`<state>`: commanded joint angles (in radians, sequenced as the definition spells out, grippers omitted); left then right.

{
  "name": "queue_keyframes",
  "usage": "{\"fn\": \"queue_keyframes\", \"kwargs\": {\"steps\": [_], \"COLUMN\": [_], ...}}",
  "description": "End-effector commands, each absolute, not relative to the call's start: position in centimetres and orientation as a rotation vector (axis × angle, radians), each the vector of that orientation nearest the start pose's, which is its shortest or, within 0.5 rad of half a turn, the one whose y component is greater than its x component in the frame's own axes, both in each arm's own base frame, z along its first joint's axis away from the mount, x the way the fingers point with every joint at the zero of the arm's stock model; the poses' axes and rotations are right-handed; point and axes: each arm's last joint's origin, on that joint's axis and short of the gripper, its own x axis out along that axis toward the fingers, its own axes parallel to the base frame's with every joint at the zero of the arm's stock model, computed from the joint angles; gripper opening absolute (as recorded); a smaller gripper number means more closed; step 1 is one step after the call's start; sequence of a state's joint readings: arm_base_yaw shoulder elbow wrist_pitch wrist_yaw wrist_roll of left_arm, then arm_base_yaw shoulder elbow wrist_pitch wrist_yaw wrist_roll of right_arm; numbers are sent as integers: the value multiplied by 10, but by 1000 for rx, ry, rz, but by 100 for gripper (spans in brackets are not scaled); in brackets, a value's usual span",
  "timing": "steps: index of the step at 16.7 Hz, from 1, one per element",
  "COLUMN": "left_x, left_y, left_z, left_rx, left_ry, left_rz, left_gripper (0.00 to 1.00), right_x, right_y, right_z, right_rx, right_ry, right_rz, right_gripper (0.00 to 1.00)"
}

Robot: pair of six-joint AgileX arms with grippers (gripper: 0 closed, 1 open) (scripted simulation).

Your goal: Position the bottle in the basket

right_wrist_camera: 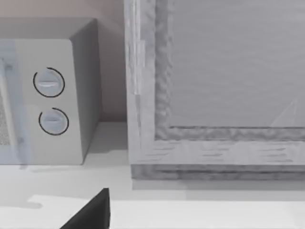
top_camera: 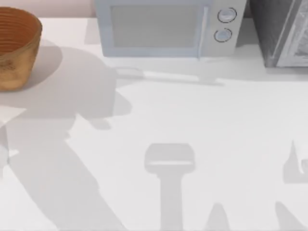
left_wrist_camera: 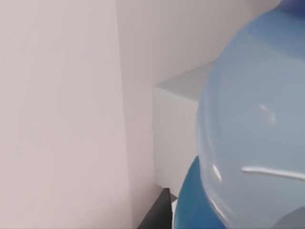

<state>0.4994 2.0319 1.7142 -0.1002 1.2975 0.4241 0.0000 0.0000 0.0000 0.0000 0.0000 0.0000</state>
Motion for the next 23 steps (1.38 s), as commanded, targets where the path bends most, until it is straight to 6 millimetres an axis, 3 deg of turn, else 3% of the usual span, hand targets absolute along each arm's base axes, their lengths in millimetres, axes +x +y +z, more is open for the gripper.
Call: {"fn": "queue_keyframes", "kwargs": {"steps": [6,11,23], "left_x": [443,446,446], "left_y": [179,175,175], "left_z": [258,256,256], "left_rx": [52,59,59], "left_ry": [93,88,88], "left_rz": [-791,-790,-790], "left_gripper": [0,0,90], "right_x": [106,106,106], "right_y": [-1,-1,-1], "right_z": [160,160,160], "right_rx": [0,0,0], "right_ry": [0,0,0], "right_rz": [0,0,0], "right_gripper": [100,100,100]}}
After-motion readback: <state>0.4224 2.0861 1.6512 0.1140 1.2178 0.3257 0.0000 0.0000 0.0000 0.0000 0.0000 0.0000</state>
